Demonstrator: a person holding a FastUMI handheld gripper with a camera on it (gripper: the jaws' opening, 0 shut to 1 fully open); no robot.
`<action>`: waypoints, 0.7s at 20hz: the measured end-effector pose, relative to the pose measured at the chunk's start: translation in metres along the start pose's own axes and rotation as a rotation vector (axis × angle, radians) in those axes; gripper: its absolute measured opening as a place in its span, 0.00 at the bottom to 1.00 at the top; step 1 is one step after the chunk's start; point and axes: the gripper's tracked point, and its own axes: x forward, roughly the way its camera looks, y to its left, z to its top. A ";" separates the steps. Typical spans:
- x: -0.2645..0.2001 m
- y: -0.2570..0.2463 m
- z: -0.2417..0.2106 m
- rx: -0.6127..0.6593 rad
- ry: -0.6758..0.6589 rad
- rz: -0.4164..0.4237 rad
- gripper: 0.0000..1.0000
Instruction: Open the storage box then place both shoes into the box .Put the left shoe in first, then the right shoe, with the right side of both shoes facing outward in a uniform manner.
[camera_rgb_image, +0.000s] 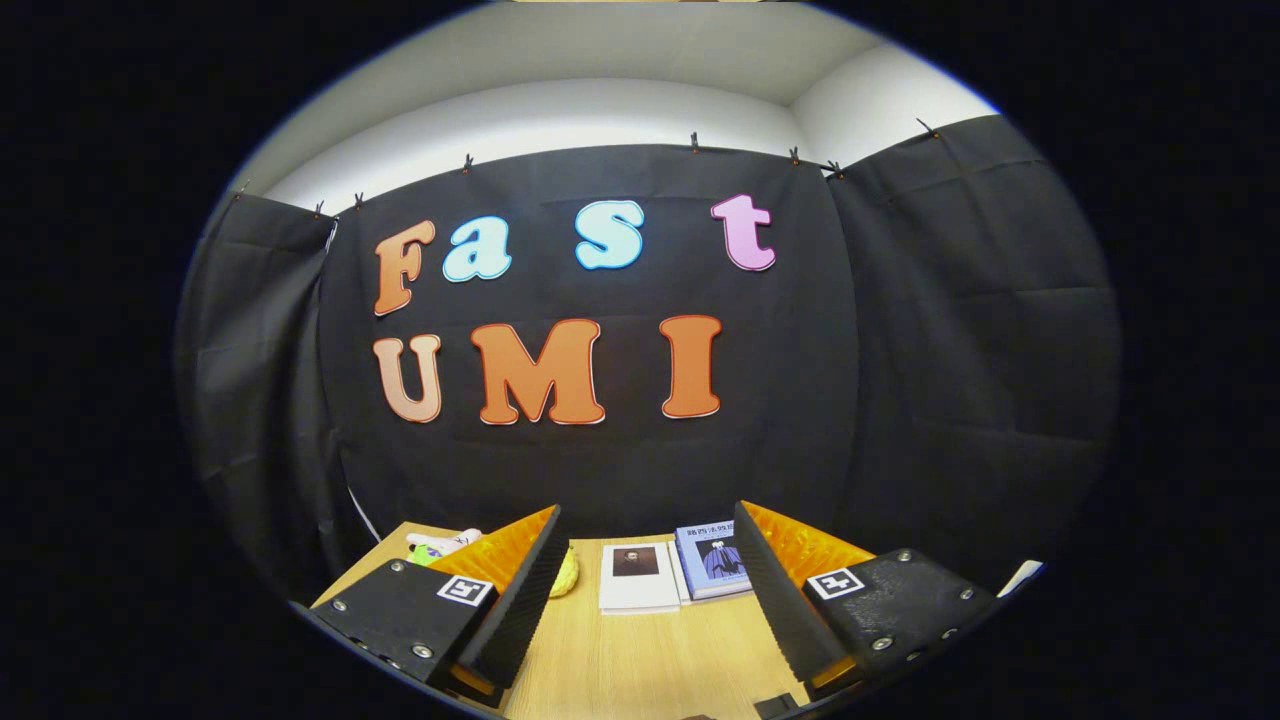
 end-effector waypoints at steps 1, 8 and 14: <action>-0.001 -0.007 0.001 0.004 -0.001 -0.003 0.98; 0.006 -0.030 -0.004 0.021 0.011 0.014 0.98; 0.011 -0.038 0.001 0.015 -0.008 0.025 0.98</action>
